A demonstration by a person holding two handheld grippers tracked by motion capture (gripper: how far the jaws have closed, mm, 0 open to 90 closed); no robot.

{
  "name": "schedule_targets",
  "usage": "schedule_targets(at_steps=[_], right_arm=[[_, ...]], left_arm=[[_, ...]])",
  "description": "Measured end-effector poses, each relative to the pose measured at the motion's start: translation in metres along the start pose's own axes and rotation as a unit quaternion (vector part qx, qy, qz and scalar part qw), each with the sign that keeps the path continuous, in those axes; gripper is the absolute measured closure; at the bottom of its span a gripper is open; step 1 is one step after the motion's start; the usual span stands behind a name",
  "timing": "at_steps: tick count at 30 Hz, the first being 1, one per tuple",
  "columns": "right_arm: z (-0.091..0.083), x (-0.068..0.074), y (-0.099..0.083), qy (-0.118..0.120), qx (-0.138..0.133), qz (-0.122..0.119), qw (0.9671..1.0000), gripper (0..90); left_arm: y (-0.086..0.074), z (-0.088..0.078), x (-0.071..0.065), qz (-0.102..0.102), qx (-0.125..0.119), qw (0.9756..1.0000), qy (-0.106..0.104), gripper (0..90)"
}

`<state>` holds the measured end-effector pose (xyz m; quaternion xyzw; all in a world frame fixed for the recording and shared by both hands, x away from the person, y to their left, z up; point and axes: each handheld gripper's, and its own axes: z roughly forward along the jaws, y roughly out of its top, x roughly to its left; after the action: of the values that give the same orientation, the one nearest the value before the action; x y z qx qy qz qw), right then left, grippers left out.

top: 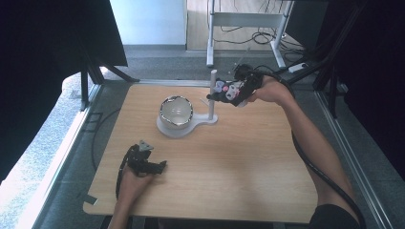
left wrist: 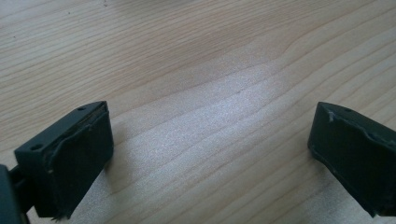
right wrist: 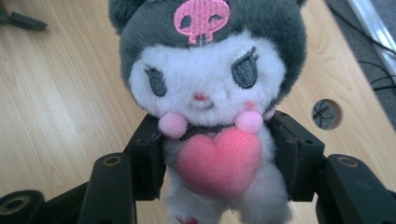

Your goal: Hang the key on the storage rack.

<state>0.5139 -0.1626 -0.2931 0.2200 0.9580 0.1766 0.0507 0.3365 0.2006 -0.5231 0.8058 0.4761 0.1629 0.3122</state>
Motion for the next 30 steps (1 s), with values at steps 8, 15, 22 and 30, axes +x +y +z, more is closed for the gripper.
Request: schedule_targets(at_steps=[8,15,22,30], right_arm=[[0.021,0.0,-0.008,0.01,0.008,0.007,0.9999,43.2],[0.037,-0.003,-0.015,0.011,0.013,0.017,0.9997,42.6],[0.048,-0.006,-0.021,0.0,0.018,0.02,0.9996,38.6],[0.054,-0.009,-0.027,-0.006,0.023,0.029,0.9993,27.9]], left_arm=[[0.0,0.0,0.0,0.0,-0.001,1.0,0.002,0.0],[0.0,0.0,0.0,0.0,-0.001,1.0,0.002,0.0],[0.0,0.0,0.0,0.0,-0.003,1.0,0.003,0.0],[0.0,0.0,0.0,0.0,-0.003,1.0,0.002,0.0]])
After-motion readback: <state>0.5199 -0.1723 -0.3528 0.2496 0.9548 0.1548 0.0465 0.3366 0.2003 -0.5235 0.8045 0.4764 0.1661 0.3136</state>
